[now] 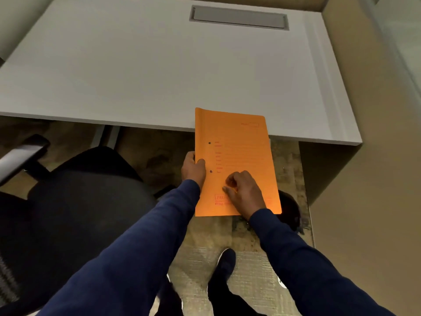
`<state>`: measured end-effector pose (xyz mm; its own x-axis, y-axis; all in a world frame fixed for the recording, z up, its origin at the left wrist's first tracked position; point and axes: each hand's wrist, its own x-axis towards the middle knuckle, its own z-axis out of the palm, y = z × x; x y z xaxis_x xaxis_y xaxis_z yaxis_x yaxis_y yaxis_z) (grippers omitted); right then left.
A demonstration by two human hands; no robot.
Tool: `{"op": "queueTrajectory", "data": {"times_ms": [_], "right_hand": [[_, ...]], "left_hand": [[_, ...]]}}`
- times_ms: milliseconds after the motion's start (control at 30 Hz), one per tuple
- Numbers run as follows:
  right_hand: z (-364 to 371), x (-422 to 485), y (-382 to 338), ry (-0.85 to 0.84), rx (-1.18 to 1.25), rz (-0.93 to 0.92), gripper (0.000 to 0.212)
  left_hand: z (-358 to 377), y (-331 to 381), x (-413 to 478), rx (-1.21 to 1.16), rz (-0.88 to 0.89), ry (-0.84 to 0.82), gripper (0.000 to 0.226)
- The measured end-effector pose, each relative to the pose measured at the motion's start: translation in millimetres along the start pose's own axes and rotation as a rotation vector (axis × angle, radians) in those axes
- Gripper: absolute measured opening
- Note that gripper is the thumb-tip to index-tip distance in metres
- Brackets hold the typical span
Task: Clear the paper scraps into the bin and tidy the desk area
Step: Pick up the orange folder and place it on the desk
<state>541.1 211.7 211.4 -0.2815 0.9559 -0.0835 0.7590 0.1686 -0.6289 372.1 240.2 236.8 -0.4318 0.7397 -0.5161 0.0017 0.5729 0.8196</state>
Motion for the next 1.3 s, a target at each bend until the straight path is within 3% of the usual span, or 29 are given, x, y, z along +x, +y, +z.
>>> {"op": "queueTrajectory", "data": {"times_ms": [100,400,567,667,767,833,1000,1133,1300], "right_hand": [[1,-7,15,0.020,-0.008,0.007,0.009],[-21,-19,59,0.036,-0.128,0.036,0.010],[-47,-9,68,0.217,-0.164,0.175,0.009],[-64,6,74,0.264,-0.004,0.362,0.041],[-80,28,87,0.133,-0.053,0.429,0.086],[-94,43,88,0.063,0.103,0.456,0.096],[-125,81,75,0.016,0.562,0.469,0.062],[-140,92,76,-0.030,1.086,0.516,0.038],[-147,95,76,-0.083,1.153,0.519,0.028]], "left_hand": [[12,1,-1,0.016,0.002,-0.009,0.014],[25,6,-1,0.006,0.009,0.014,0.019],[25,15,-2,-0.014,0.039,0.046,0.018],[25,21,-3,-0.039,0.057,0.068,0.017],[27,30,-6,-0.042,0.079,0.078,0.017],[28,36,-8,-0.061,0.100,0.081,0.018],[30,53,-11,-0.128,0.143,0.070,0.023],[22,63,-9,-0.162,0.215,0.094,0.020],[21,71,-8,-0.163,0.247,0.031,0.014]]}}
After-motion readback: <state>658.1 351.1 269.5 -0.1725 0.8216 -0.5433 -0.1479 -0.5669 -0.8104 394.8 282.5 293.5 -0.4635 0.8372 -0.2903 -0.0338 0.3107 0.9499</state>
